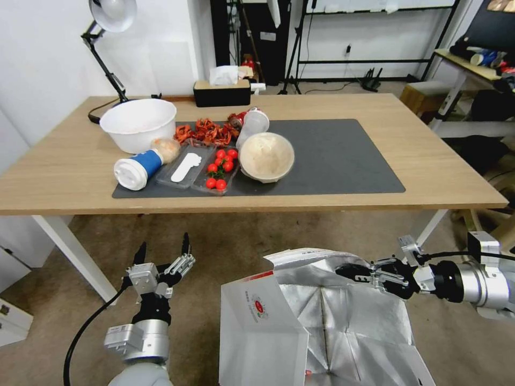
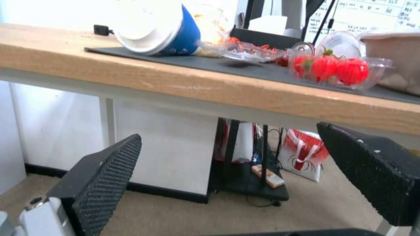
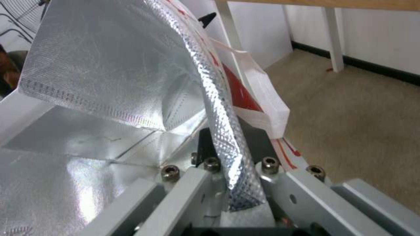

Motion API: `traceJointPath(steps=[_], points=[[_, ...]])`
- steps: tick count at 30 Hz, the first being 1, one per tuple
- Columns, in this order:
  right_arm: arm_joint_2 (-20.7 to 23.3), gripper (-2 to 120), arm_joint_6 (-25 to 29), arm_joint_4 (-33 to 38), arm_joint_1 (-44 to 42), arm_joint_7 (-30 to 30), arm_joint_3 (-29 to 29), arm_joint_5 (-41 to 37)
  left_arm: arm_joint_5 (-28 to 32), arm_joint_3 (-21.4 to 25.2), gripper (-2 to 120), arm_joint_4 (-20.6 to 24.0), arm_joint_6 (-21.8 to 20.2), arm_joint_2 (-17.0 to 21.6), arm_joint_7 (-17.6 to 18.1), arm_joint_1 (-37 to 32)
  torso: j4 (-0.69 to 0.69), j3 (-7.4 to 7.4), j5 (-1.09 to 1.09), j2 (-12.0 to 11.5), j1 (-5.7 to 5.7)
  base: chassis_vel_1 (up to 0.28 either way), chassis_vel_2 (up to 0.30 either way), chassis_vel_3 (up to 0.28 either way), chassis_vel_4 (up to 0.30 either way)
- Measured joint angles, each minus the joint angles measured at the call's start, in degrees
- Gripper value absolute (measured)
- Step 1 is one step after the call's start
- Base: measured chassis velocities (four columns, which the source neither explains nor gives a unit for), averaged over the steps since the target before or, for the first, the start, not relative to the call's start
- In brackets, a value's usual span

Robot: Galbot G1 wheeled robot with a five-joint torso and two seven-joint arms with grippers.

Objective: Pick up the food delivery bag from the floor and place it on the table.

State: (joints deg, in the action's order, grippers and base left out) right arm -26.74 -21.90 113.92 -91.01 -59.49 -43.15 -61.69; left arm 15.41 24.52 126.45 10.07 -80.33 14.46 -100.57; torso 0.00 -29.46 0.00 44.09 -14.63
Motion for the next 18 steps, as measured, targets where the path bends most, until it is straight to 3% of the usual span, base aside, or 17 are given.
traceJointPath(steps=[18], points=[[0.02, 0, 0.00, 0.19, -0.28, -0.08, -0.05, 0.02, -0.06, -0.10, 100, -0.04, 0.08, -0.01, 0.03, -0.02, 0.00, -2.78, 0.00, 4.81, -2.05, 0.000, 0.000, 0.000, 0.000]])
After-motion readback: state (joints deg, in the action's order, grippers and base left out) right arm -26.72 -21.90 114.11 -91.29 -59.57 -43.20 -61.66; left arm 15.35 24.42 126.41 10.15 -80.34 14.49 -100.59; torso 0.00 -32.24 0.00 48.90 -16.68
